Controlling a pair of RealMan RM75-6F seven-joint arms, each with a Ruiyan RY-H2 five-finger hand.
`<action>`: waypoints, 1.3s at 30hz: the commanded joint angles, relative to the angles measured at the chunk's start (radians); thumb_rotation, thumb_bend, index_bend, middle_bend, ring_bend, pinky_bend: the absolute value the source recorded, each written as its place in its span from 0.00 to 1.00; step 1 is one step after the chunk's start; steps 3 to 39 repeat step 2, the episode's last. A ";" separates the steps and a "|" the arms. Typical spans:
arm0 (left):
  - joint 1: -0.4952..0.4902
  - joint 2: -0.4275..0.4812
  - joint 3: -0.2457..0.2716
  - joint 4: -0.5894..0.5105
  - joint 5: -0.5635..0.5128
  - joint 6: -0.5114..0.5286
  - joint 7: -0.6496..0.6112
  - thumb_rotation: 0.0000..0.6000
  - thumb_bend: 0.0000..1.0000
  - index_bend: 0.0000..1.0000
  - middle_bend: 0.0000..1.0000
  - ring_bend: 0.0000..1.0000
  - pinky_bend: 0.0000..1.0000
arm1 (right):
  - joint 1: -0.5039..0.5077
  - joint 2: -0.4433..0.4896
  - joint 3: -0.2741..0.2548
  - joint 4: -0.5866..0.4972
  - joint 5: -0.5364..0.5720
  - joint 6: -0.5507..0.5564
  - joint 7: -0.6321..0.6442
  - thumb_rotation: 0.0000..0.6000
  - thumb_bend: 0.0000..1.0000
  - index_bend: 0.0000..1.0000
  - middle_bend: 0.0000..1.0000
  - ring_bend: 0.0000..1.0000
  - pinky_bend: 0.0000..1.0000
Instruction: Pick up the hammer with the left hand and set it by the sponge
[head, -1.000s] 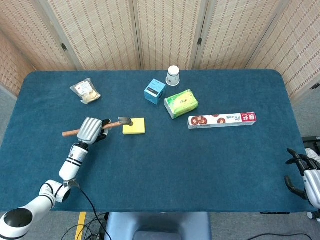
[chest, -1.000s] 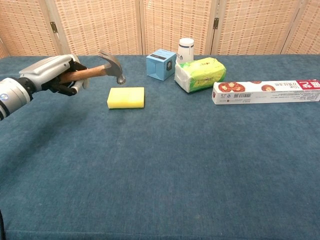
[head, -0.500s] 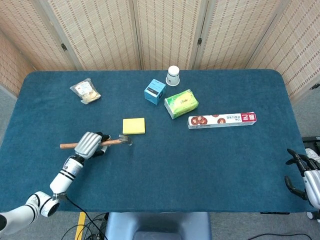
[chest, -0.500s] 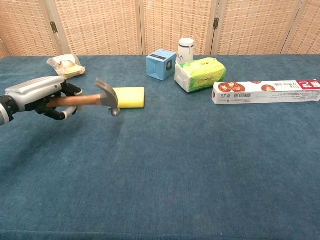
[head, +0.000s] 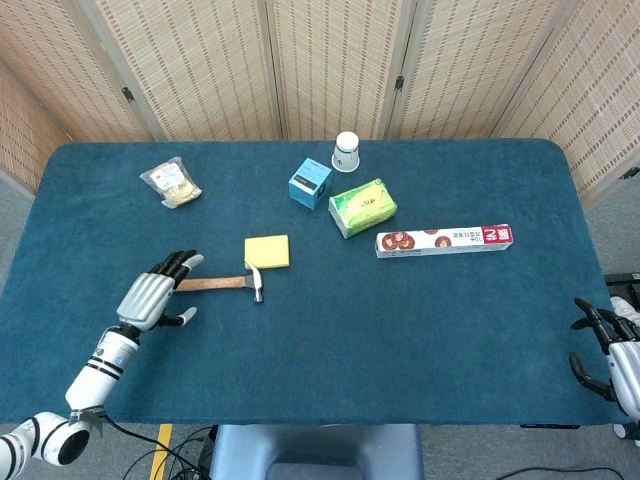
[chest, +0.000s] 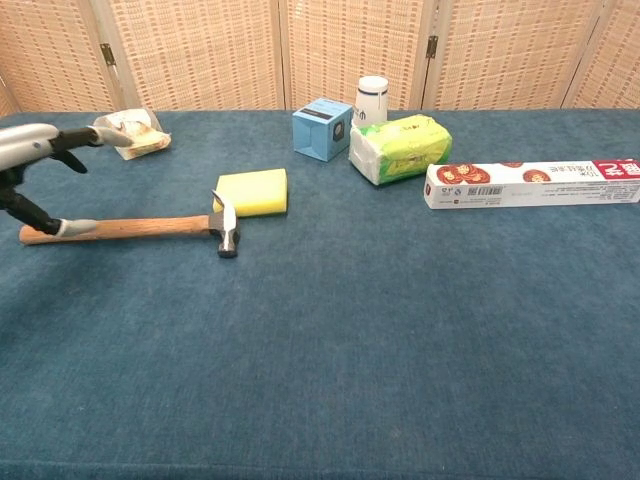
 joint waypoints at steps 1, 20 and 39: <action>0.081 0.071 0.004 -0.085 -0.040 0.090 0.073 1.00 0.33 0.01 0.07 0.00 0.22 | 0.002 0.000 0.000 -0.001 -0.004 -0.001 -0.001 1.00 0.35 0.10 0.38 0.21 0.24; 0.101 0.085 0.007 -0.104 -0.050 0.114 0.095 1.00 0.33 0.02 0.07 0.00 0.22 | 0.003 0.000 -0.001 -0.001 -0.006 -0.001 -0.001 1.00 0.35 0.10 0.38 0.21 0.24; 0.101 0.085 0.007 -0.104 -0.050 0.114 0.095 1.00 0.33 0.02 0.07 0.00 0.22 | 0.003 0.000 -0.001 -0.001 -0.006 -0.001 -0.001 1.00 0.35 0.10 0.38 0.21 0.24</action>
